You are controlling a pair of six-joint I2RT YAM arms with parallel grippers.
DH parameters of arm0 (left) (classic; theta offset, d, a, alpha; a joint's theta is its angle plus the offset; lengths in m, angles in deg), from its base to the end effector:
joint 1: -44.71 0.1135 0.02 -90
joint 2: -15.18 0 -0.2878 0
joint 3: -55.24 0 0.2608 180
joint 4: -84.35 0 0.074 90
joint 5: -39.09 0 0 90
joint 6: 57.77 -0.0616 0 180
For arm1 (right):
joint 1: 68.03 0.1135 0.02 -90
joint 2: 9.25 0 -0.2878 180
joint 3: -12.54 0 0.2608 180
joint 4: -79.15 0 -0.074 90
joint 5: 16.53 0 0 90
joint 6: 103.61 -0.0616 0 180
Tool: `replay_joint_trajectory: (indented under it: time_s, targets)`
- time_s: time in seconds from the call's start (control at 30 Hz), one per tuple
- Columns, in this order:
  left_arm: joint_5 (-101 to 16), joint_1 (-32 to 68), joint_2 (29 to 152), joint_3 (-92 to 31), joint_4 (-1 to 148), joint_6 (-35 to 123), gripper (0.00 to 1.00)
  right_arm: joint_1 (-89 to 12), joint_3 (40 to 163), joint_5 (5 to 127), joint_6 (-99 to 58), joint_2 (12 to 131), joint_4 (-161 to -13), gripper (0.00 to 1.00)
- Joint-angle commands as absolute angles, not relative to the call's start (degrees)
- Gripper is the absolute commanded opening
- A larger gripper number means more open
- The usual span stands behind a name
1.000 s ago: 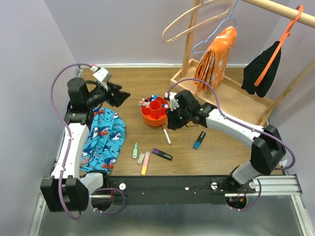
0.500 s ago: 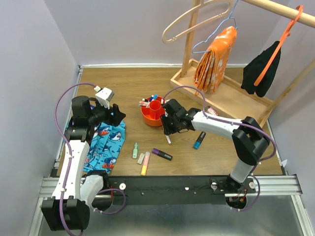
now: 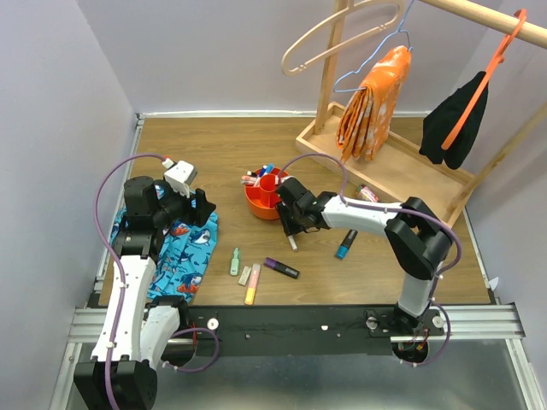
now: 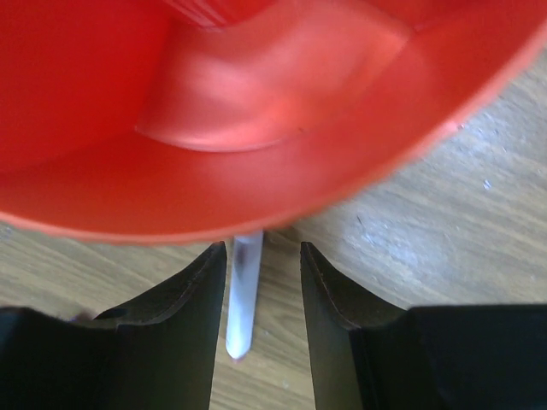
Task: Sort the stationery into containers
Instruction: Move the pen to the center of the board.
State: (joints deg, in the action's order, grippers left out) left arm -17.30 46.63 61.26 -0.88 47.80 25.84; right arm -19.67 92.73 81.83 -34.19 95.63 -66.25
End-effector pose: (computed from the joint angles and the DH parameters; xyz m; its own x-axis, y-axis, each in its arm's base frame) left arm 0.1903 -0.0277 0.3103 -0.3913 0.0796 -0.9168 0.5139 0.8453 -0.1459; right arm 0.2723 0.2928 0.1667 -0.7774 -0.3509 -0.5220 -0.4452 0.8932 0.0625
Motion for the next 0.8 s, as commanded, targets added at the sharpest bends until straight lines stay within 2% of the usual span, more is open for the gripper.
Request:
replay_joint_trajectory:
  time_s: [0.0,0.27,0.53,0.63,0.67,0.77]
  targets:
    - [-18.04,47.09,61.32,-0.77,48.98,25.73,0.74,-18.02,93.69,84.20,-32.25,97.89,-70.94,0.47]
    - [-17.95,47.09,61.41,-0.77,49.07,25.90,0.74,-17.66,87.47,85.34,-30.84,95.61,-70.94,0.29]
    - [-17.42,47.09,61.06,0.11,49.51,26.17,0.74,-17.58,78.58,83.84,-29.26,87.26,-70.68,0.24]
    - [-16.98,47.09,61.41,0.20,49.77,26.34,0.74,-17.66,77.70,83.67,-28.20,85.59,-71.64,0.27]
    - [-16.89,47.00,61.49,0.20,49.86,26.52,0.74,-17.58,77.78,83.67,-28.03,85.41,-71.99,0.34]
    - [-16.37,47.09,61.85,0.02,50.21,26.87,0.74,-17.58,78.40,83.75,-27.15,85.32,-73.84,0.42]
